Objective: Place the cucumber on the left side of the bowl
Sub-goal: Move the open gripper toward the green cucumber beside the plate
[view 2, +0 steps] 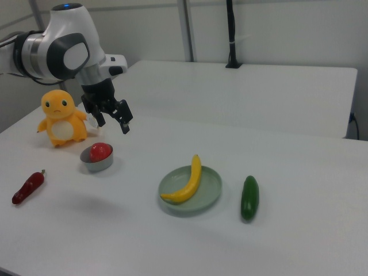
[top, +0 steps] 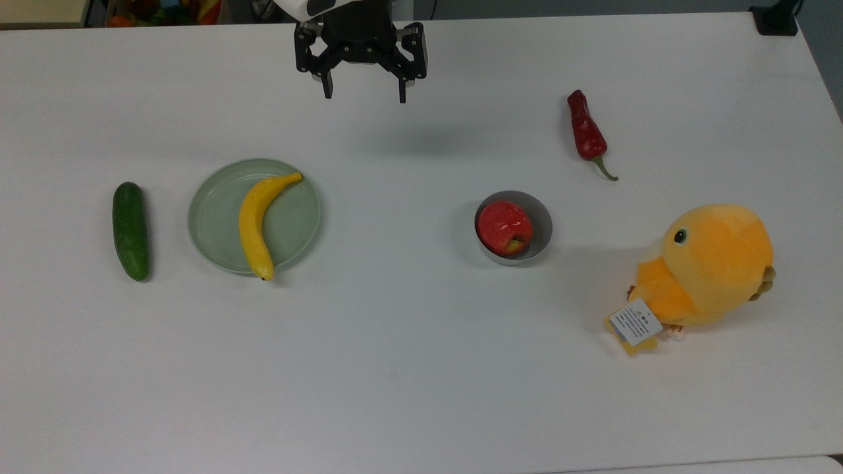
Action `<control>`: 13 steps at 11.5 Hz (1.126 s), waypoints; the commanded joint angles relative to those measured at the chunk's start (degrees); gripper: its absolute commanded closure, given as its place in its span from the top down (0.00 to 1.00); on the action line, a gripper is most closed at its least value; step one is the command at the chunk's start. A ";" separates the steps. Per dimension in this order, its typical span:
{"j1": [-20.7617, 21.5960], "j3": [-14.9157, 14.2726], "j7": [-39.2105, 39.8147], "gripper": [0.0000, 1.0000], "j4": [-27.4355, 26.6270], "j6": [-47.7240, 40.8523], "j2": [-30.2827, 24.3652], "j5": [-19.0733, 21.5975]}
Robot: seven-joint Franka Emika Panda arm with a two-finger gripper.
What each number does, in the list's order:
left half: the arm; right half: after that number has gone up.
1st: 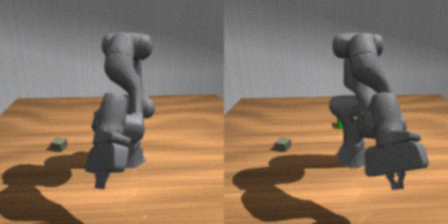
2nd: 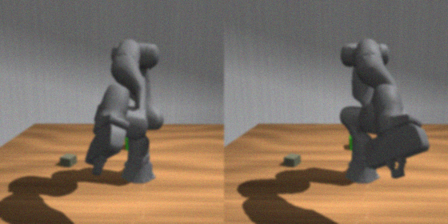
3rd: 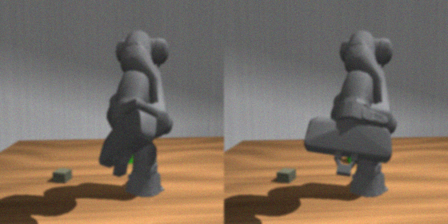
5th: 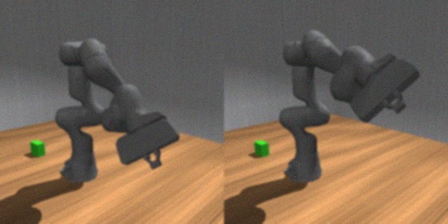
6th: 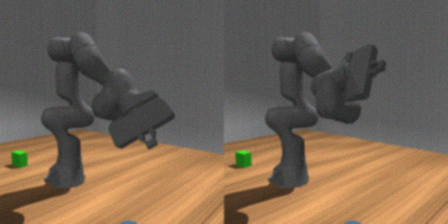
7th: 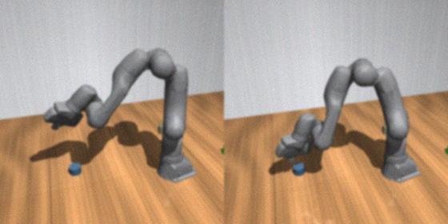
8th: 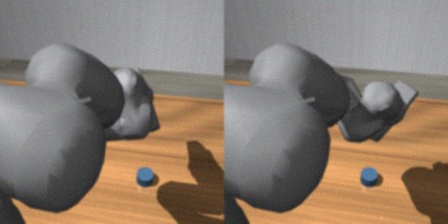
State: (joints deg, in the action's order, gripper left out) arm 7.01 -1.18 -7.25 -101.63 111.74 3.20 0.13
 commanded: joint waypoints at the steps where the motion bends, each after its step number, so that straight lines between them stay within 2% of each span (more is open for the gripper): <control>1: 1.16 -1.19 14.32 1.00 -1.91 -8.66 -3.63 -0.12; 13: 0.81 -2.51 12.44 1.00 -2.52 -8.03 -4.87 0.75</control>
State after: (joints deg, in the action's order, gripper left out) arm 7.03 -2.55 4.08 -102.21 104.03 0.42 0.00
